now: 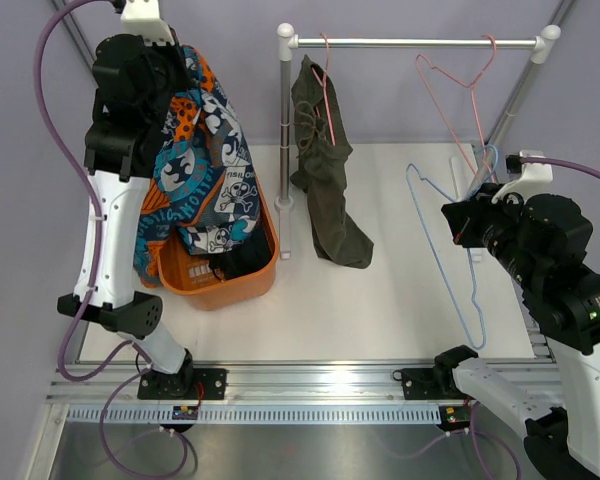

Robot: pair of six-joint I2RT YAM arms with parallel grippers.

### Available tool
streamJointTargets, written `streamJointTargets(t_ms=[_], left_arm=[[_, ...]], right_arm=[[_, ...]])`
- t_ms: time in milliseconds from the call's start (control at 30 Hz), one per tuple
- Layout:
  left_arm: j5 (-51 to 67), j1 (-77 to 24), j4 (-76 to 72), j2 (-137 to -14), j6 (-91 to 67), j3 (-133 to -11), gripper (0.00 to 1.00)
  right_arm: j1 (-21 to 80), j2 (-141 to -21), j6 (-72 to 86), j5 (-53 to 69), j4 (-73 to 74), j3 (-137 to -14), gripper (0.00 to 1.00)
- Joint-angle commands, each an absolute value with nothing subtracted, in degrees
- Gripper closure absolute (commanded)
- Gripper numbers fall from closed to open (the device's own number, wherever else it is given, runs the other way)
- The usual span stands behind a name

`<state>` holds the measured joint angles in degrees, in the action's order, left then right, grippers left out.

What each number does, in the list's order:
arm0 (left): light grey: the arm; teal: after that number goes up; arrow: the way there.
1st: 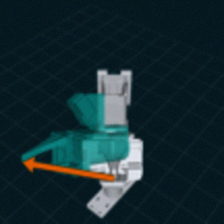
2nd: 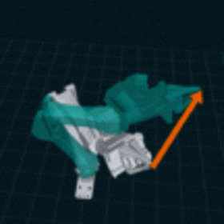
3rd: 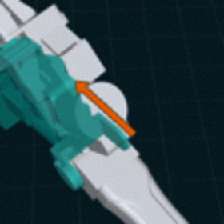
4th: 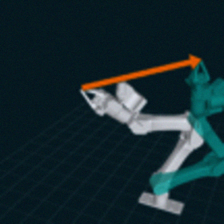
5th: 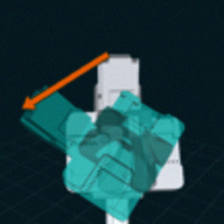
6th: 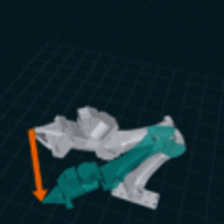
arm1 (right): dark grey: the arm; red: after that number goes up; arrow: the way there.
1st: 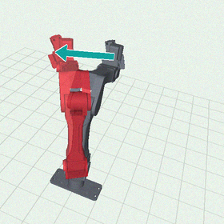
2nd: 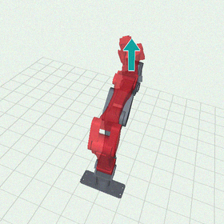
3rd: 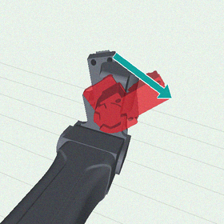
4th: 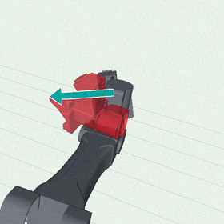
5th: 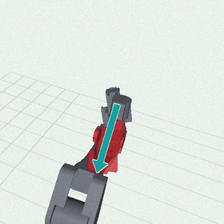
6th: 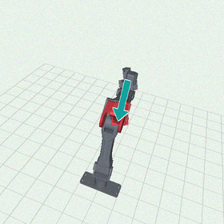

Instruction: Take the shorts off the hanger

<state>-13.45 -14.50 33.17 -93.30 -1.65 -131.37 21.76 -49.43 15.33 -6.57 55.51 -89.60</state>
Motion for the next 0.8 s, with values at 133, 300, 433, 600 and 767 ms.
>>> streamJointTargets(t_ms=[133, 300, 433, 600, 767], left_arm=[[1.41, -23.89, 29.37, -88.44, -1.43, -136.95, 1.00], [4.02, -35.49, 23.02, -80.51, 8.88, -129.90, 1.00], [13.17, -37.09, 24.00, -79.19, 8.09, -131.93, 1.00], [8.71, -37.00, 22.67, -77.87, 9.75, -126.04, 1.00], [0.55, -36.91, 18.99, -75.94, 10.19, -119.19, 0.99]], right_arm=[[22.15, -49.66, 13.71, -6.76, 54.49, -91.32, 1.00], [22.15, -49.75, 13.27, -7.38, 53.88, -90.35, 1.00], [22.24, -49.13, 13.45, -7.47, 53.26, -89.12, 1.00], [22.24, -48.60, 13.36, -7.38, 53.00, -87.89, 1.00], [22.15, -48.87, 13.27, -6.86, 53.08, -87.63, 1.00]])
